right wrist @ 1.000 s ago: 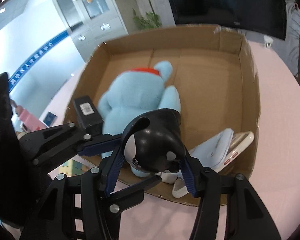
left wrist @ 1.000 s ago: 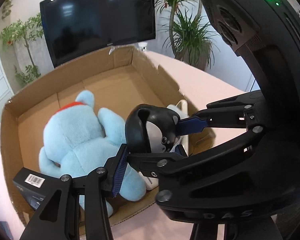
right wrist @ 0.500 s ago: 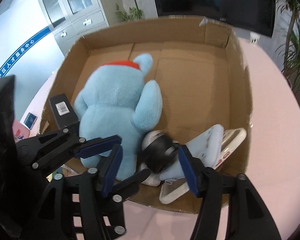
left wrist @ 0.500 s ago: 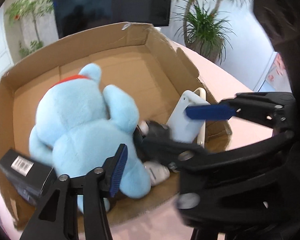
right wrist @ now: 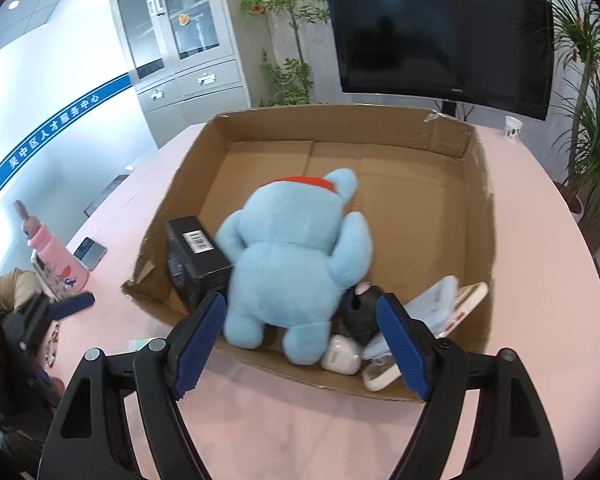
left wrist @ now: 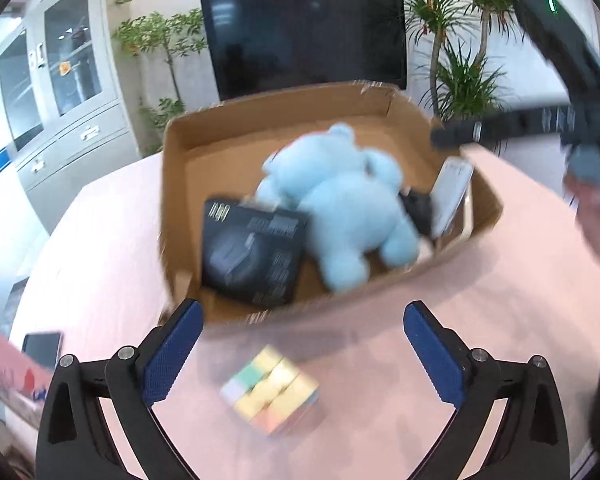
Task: Organize objects
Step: 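Carry the black round object with the left gripper and release it into the box, then grasp the pastel Rubik's cube with the left gripper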
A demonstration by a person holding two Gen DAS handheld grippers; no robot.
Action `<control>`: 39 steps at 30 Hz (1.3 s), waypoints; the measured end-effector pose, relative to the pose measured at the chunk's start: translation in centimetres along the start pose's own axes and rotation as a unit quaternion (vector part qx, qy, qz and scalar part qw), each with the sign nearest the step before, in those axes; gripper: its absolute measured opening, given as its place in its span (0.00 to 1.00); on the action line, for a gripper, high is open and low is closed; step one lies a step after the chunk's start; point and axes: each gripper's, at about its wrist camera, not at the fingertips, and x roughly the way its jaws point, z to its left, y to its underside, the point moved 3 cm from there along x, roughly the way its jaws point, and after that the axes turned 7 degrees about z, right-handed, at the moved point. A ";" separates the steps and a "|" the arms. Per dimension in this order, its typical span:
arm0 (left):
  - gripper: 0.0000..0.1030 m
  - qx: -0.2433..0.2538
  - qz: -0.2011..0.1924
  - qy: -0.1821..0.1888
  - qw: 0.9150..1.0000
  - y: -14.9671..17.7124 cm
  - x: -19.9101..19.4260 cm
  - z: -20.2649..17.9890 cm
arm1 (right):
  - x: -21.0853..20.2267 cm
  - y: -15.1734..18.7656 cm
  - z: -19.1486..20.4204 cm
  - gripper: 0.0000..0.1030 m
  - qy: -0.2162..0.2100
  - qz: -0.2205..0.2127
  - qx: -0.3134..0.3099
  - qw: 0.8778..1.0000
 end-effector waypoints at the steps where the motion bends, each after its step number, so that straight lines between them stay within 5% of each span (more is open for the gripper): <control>1: 0.98 -0.015 0.003 -0.009 1.000 1.1 0.5 0.8 | 0.1 0.1 0.4 0.76 0.001 0.000 -0.004 1.000; 3: 0.98 -0.084 0.026 -0.022 0.996 3.2 2.2 2.6 | 0.2 0.3 1.8 0.76 0.009 -0.002 -0.017 1.000; 6: 0.98 -0.201 0.066 0.018 0.977 6.3 4.6 5.1 | 0.8 1.4 4.1 0.76 0.013 -0.011 -0.040 0.999; 10: 0.98 -0.215 0.053 -0.001 0.975 7.1 5.8 4.7 | 1.9 4.0 6.4 0.76 0.004 0.007 -0.081 0.997; 16: 0.95 -0.150 0.042 -0.018 0.988 5.7 7.8 1.5 | 2.4 8.6 6.5 0.76 0.020 0.025 -0.106 0.994; 18: 0.59 -0.108 0.036 -0.042 0.993 5.4 8.4 -0.1 | 2.4 9.6 6.1 0.76 0.009 0.030 -0.101 0.994; 19: 0.54 -0.090 0.041 -0.029 0.995 5.2 8.8 -0.8 | 2.4 10.1 5.6 0.76 0.005 0.033 -0.094 0.995; 23: 0.54 0.034 0.019 0.078 0.996 6.1 7.8 -6.2 | 3.6 12.0 4.2 0.76 -0.031 0.068 -0.093 0.993; 26: 0.54 0.130 0.025 0.157 0.979 7.6 6.9 -10.1 | 4.7 13.5 3.3 0.76 -0.109 0.100 -0.105 0.983; 28: 0.56 0.163 0.060 0.174 0.969 8.8 7.7 -11.6 | 5.4 14.1 2.6 0.76 -0.133 0.109 -0.093 0.981; 32: 0.71 0.147 0.047 0.174 0.973 8.7 7.5 -11.1 | 6.2 15.0 2.9 0.76 -0.157 0.130 -0.102 0.974; 39: 0.71 0.116 0.066 0.182 0.974 8.3 8.0 -10.2 | 6.2 16.0 5.2 0.76 -0.177 0.129 -0.112 0.969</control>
